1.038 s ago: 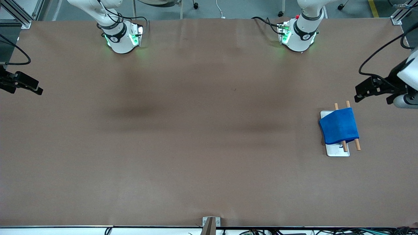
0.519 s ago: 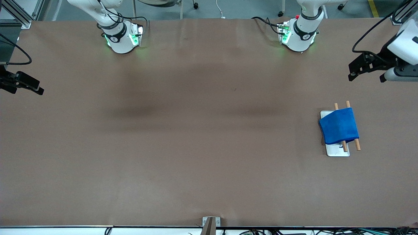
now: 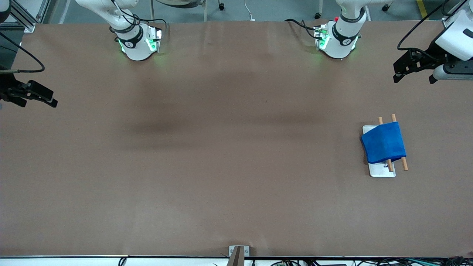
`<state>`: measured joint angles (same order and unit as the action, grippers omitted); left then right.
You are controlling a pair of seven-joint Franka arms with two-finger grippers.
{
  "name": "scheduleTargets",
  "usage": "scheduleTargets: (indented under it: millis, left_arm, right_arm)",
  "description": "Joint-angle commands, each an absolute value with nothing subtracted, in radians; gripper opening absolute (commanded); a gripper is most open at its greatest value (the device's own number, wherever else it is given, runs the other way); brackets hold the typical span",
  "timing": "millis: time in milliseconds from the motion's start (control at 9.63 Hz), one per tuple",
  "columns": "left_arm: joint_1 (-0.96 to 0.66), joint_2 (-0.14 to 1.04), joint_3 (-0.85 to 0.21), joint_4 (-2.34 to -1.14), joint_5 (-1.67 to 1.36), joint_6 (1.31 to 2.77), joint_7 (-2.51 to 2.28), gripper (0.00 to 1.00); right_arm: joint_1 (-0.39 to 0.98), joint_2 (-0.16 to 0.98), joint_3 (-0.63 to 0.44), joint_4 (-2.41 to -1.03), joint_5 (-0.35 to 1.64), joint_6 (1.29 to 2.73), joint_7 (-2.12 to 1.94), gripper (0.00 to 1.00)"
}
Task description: Right arm passes towel to left arm to hang
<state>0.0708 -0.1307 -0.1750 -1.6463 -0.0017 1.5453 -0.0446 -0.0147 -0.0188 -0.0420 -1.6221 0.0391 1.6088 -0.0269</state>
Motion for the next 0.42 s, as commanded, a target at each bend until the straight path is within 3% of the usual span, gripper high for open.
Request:
scheduleTargets:
  millis: [0,311]
  left_arm:
    - [0.067,-0.092,-0.167,-1.642,-0.014,1.552,-0.049,1.00]
    - [0.064,-0.072,-0.172,-1.620,-0.005,1.551,-0.051,1.00]
  right_arm:
    - [-0.012,-0.028,-0.043,-1.646,0.049,1.611,-0.020,1.00]
    - [-0.014,-0.043,-0.043,-1.680,0.049,1.606,-0.021,1.00]
